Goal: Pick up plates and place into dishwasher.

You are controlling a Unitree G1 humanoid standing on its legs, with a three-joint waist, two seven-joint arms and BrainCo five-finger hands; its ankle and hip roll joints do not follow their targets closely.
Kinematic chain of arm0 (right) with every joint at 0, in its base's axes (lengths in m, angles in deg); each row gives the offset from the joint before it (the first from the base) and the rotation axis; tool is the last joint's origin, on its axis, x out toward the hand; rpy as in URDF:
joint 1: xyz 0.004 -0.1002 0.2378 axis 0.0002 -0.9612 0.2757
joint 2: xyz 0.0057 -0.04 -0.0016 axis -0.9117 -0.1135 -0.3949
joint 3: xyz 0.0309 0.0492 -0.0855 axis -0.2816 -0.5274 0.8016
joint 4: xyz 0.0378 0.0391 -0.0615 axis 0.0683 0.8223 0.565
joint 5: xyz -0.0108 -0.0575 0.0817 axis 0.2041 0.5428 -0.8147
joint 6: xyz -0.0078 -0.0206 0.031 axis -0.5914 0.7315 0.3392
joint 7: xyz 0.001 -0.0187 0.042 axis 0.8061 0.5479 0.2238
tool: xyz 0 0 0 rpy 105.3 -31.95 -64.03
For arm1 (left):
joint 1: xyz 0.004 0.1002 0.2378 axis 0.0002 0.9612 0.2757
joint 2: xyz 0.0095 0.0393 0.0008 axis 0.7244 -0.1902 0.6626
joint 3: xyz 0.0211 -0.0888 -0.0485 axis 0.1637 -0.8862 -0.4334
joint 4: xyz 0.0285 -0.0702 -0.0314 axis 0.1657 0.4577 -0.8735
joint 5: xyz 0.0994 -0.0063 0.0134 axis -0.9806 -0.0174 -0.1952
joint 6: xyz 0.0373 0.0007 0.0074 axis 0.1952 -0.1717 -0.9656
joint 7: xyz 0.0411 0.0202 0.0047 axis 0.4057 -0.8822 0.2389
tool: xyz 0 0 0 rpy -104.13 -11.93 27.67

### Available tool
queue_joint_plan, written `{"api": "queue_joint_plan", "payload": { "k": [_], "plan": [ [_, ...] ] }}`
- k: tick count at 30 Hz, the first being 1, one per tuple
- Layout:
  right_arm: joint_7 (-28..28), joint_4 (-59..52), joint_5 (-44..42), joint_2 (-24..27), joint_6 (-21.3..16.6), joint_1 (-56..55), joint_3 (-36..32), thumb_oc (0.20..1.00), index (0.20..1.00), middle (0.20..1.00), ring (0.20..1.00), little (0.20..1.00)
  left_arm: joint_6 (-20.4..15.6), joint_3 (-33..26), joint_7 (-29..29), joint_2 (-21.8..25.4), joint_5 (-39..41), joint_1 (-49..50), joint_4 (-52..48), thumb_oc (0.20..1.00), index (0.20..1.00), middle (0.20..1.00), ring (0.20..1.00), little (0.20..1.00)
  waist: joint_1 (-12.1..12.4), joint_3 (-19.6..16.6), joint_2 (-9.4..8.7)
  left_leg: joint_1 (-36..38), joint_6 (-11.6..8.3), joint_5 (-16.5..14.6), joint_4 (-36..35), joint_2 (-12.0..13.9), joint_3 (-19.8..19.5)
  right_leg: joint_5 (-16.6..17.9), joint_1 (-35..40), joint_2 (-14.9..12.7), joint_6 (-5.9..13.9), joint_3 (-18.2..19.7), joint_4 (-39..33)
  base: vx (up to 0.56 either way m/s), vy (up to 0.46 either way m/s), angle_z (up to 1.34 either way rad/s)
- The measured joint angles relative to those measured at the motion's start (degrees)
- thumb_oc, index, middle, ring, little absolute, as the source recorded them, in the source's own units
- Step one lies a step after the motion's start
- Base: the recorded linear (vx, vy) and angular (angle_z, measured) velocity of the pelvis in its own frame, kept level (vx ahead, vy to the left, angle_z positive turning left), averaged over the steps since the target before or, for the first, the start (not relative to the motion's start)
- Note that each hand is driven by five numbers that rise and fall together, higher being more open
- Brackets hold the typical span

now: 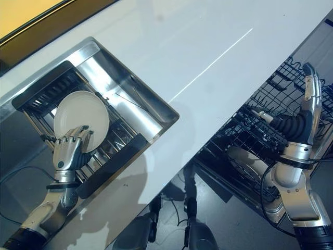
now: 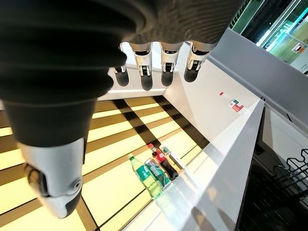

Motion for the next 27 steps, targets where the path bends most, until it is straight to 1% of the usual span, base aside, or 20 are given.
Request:
{"api": "queue_joint_plan", "payload": {
  "k": [2,7,10,13,15,17,18,21,24,27],
  "plan": [
    [-0.20,0.05,0.02,-0.25,0.00,0.33,-0.02,1.000,1.000,1.000,1.000,1.000,0.00,-0.14,-1.05,-0.08,0.31,0.35,0.85,0.200,0.200,0.200,0.200,0.200,-0.81,-0.08,0.14,0.08,0.03,0.02,0.07,-0.05,-0.02,-0.01,-0.02,-0.05,0.02,0.01,0.31,0.01,0.015,0.00],
    [-0.83,0.55,0.59,-0.85,-0.02,0.33,-0.04,1.000,1.000,1.000,1.000,1.000,0.58,-0.79,-1.81,-0.64,0.20,-0.44,2.86,0.200,0.200,0.200,0.200,0.200,-1.15,-0.15,0.35,0.10,0.03,0.01,0.47,0.04,-0.01,-0.01,-0.03,0.01,0.03,0.14,0.64,0.02,0.013,-0.01],
    [-1.20,0.85,1.15,-1.60,-0.05,0.33,-0.05,1.000,1.000,1.000,1.000,1.000,0.58,-1.41,-2.08,-1.07,0.20,-0.19,3.53,0.200,0.200,0.200,0.200,0.200,-2.11,-0.17,0.54,0.11,0.04,0.02,0.66,-0.02,-0.03,-0.01,-0.02,-0.05,0.04,0.12,0.89,0.05,0.021,0.00],
    [-1.60,0.86,1.15,-1.60,-0.13,0.33,-0.06,1.000,1.000,1.000,1.000,1.000,0.58,-2.23,-2.59,-1.93,0.15,-0.25,4.61,0.200,0.200,0.200,0.200,0.200,-2.21,-0.18,0.91,0.15,0.06,0.03,0.84,-0.06,-0.02,-0.01,0.00,-0.10,0.06,0.14,1.11,0.04,0.022,0.00],
    [-1.90,0.98,1.16,-1.61,-0.19,0.28,-0.09,1.000,1.000,1.000,1.000,1.000,1.30,-3.17,-3.37,-2.96,0.35,-0.46,5.87,0.200,0.200,0.200,0.200,0.200,-2.25,-0.29,1.14,0.20,0.06,0.03,0.91,-0.02,-0.02,-0.01,0.05,-0.07,0.05,0.15,1.17,0.05,0.022,-0.01],
    [-2.28,0.98,1.17,-1.61,-0.27,0.28,-0.12,1.000,1.000,1.000,1.000,1.000,2.65,-5.36,-4.21,-4.09,2.74,-1.02,8.01,0.200,0.200,0.200,0.200,0.200,-2.37,-0.32,1.20,0.39,0.06,0.03,0.87,0.00,-0.03,0.00,0.19,-0.05,0.04,0.18,1.18,0.05,0.023,-0.02],
    [-2.29,0.98,1.17,-1.61,-0.29,0.26,-0.13,1.000,1.000,1.000,1.000,1.000,2.77,-6.06,-5.04,-4.51,3.03,-1.23,8.99,0.200,0.200,0.200,0.200,0.200,-2.44,-0.32,1.19,0.49,0.06,0.03,0.82,-0.01,-0.03,0.00,0.24,-0.04,0.04,0.18,1.19,0.06,0.030,-0.03],
    [-2.30,1.01,1.17,-1.65,-0.48,-0.33,-0.27,1.000,1.000,1.000,1.000,1.000,1.96,-6.25,-6.19,-4.99,3.17,-1.08,9.73,0.200,0.200,0.200,0.200,0.200,-2.38,-0.32,1.19,1.76,0.08,0.02,0.33,-0.06,-0.07,-0.06,1.45,-0.24,0.08,0.15,0.88,0.07,0.033,0.01],
    [-2.35,1.01,1.19,-1.75,-0.76,-0.94,-0.50,1.000,1.000,1.000,1.000,1.000,-0.04,-8.02,-7.03,-6.11,4.80,-0.55,9.99,0.200,0.200,0.200,0.200,0.200,-2.45,-0.33,1.16,3.40,0.09,0.03,-0.55,-0.11,-0.16,-0.08,3.13,-0.43,0.11,0.02,-0.04,0.08,0.026,0.01],
    [-2.53,0.87,1.19,-1.87,-2.17,-1.82,-1.65,1.000,1.000,1.000,1.000,1.000,-1.87,-9.55,-7.81,-6.70,4.67,0.61,9.96,0.200,0.200,0.200,0.200,0.200,-2.57,-0.40,1.11,4.41,0.08,0.03,-1.23,-0.11,-0.24,-0.08,4.21,-0.46,0.11,-0.12,-0.77,0.08,0.022,0.02]
  ]
}}
